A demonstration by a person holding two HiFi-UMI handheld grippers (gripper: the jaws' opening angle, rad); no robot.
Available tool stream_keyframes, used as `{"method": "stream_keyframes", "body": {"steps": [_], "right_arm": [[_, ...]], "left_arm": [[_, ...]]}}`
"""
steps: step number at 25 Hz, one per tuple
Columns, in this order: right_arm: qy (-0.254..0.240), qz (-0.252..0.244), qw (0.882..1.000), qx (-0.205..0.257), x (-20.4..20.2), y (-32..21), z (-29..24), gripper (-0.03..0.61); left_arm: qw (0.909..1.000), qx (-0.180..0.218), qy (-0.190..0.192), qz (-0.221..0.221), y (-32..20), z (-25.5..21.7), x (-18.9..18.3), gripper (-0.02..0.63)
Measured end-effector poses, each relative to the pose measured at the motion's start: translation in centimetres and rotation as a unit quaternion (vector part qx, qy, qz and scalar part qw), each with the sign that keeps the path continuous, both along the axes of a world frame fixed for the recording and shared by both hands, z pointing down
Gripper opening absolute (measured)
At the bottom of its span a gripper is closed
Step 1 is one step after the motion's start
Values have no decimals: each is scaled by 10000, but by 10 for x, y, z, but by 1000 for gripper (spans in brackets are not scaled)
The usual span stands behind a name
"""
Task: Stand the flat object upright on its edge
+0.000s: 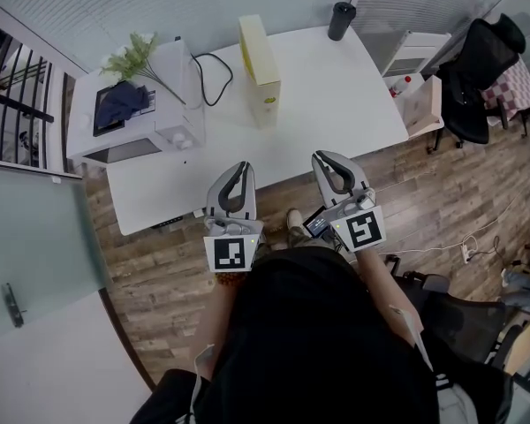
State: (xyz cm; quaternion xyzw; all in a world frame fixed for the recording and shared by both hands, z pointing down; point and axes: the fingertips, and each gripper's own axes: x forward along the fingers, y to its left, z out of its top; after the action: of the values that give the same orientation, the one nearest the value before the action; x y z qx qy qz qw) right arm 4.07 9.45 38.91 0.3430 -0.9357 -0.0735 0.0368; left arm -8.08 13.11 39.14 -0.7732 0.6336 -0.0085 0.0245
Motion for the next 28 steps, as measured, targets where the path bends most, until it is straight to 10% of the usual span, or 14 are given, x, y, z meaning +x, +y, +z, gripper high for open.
{"method": "stream_keyframes", "body": {"steps": [28], "right_arm": [[205, -48, 9998, -23, -1, -15, 6, 12]], "left_arm": [[9999, 8, -48, 133, -21, 5, 9, 17]]}}
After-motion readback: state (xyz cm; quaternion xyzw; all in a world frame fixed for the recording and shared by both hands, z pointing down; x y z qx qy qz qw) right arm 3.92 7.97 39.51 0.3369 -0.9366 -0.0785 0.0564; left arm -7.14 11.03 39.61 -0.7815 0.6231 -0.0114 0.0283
